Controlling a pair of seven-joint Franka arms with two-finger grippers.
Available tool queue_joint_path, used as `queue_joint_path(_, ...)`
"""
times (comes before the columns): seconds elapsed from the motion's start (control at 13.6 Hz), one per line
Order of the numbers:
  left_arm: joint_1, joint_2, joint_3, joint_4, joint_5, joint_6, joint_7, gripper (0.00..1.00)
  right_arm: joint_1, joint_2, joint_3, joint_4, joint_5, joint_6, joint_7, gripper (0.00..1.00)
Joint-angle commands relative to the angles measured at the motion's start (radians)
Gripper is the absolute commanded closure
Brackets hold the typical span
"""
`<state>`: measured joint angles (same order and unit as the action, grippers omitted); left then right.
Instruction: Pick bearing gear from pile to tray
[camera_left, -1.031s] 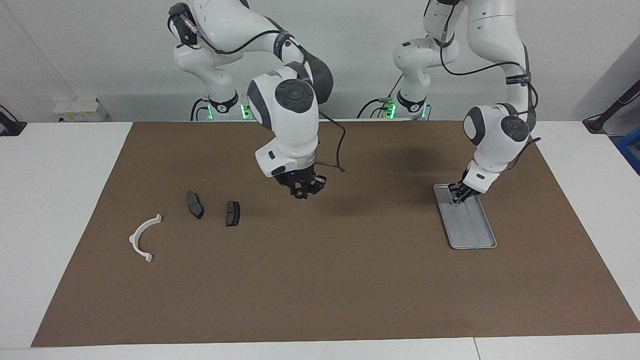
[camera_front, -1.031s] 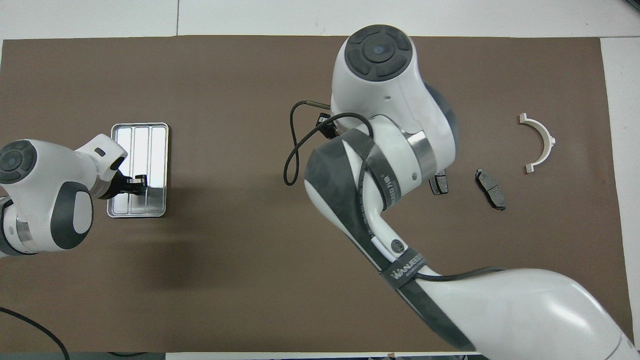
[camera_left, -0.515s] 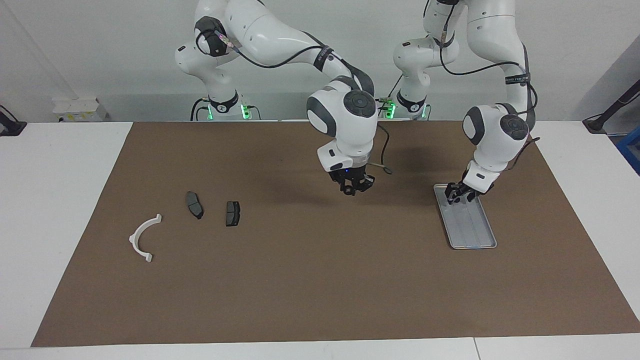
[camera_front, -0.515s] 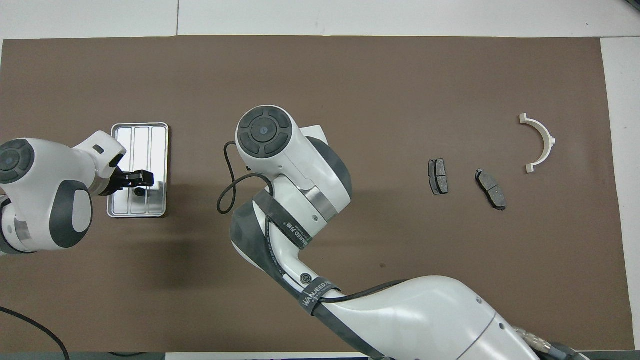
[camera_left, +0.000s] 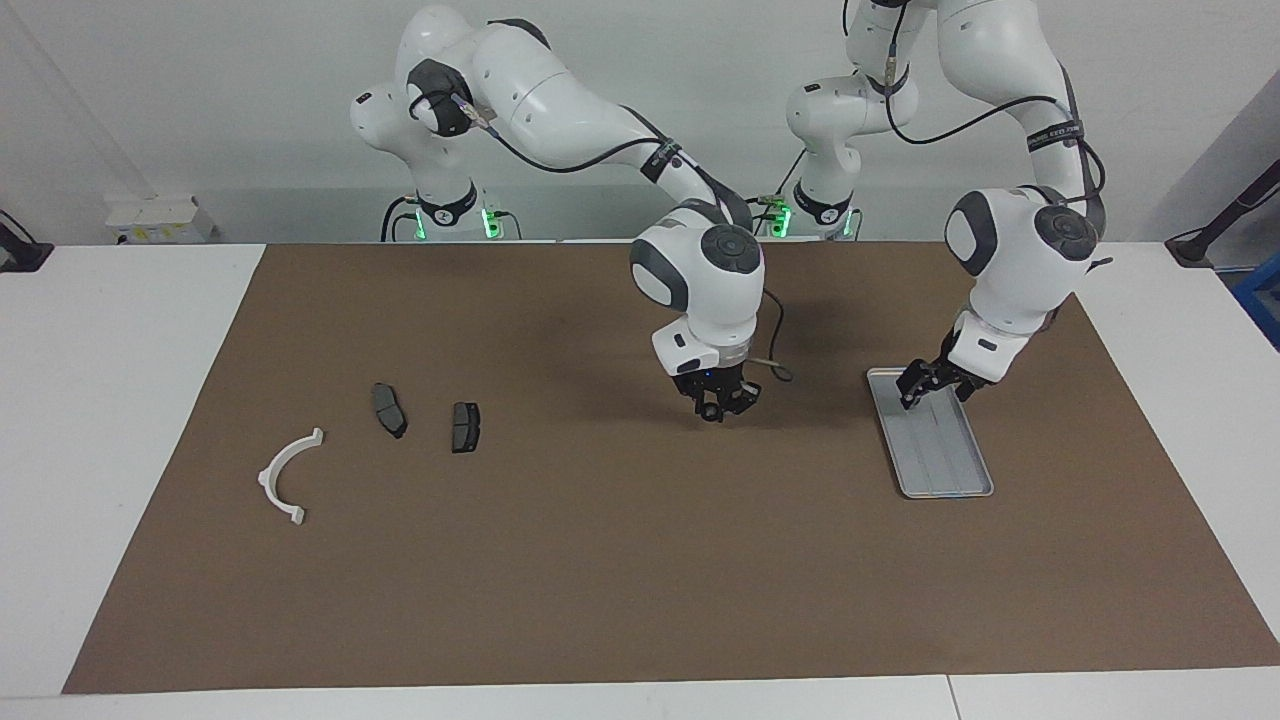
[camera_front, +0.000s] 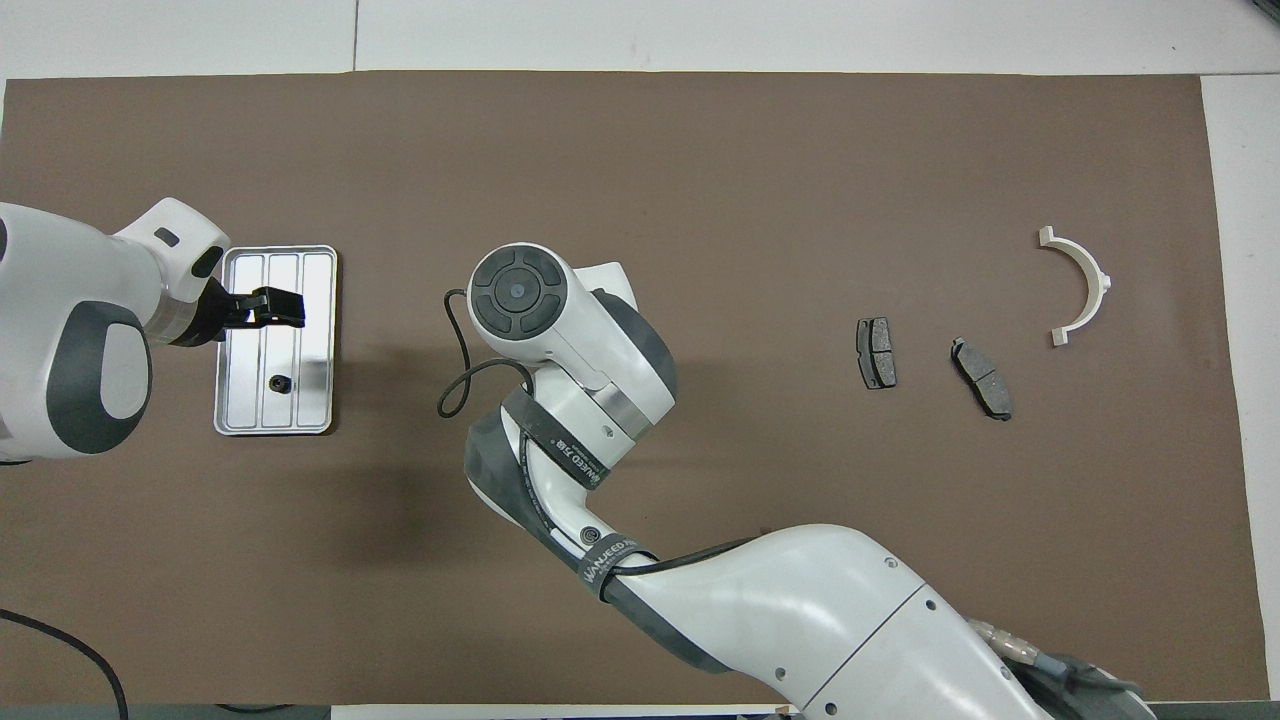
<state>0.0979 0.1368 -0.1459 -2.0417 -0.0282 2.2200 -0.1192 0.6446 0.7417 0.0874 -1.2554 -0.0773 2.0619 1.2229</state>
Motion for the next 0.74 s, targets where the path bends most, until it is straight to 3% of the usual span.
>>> queue_joint_path(0.0,-0.032,-0.008,0.008,0.001,-0.016,-0.022,-0.037,0.00,-0.003,0.025,0.002,-0.016,-0.042,0.056,0.018,1.00)
queue_joint_path(0.22,-0.037,-0.008,0.009,0.000,-0.016,-0.022,-0.037,0.00,-0.005,0.033,0.002,-0.054,-0.055,0.115,0.020,1.00)
queue_joint_path(0.44,-0.037,-0.009,0.009,-0.003,-0.016,-0.017,-0.039,0.00,-0.005,0.033,0.000,-0.055,-0.059,0.095,0.018,1.00)
queue_joint_path(0.52,-0.037,-0.009,0.009,-0.003,-0.016,-0.017,-0.039,0.00,-0.005,0.033,-0.003,-0.050,-0.062,0.077,0.018,0.32)
queue_joint_path(0.59,-0.037,-0.009,0.009,-0.003,-0.016,-0.017,-0.039,0.00,-0.008,0.033,-0.003,-0.047,-0.073,0.048,0.017,0.00)
queue_joint_path(0.66,-0.043,-0.009,0.009,-0.002,-0.016,-0.019,-0.039,0.00,-0.017,0.031,-0.005,-0.038,-0.070,0.025,0.015,0.00)
